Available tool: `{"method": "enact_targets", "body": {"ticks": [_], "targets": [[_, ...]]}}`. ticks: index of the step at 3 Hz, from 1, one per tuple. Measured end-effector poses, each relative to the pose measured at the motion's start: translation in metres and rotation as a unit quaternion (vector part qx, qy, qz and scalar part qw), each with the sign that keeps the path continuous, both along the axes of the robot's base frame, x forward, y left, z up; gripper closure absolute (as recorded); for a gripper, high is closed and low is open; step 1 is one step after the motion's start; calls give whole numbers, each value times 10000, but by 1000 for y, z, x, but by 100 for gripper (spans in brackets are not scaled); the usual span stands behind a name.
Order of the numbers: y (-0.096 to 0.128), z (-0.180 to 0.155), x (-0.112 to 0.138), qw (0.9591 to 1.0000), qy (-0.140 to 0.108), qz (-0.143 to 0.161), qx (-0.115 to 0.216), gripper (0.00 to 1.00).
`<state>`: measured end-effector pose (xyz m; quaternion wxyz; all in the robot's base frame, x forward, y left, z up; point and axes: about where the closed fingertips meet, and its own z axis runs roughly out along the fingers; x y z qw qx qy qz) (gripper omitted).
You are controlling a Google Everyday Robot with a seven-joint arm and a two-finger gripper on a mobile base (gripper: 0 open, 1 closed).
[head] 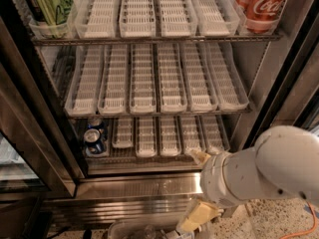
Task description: Pick pepsi can from bottom shelf of fridge
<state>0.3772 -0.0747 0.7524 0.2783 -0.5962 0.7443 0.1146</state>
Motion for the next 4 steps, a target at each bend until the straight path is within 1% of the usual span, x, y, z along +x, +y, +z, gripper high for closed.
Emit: {"method": "enact_targets", "body": {"ticks": [1,2,3,4], "targets": [[42,-21,17,9981,-314,215,487,0],[83,-33,23,9928,-464,630,908,0],[83,-33,23,9928,-465,630,908,0],[93,-44,20,9919,-693,583,886,0]]}}
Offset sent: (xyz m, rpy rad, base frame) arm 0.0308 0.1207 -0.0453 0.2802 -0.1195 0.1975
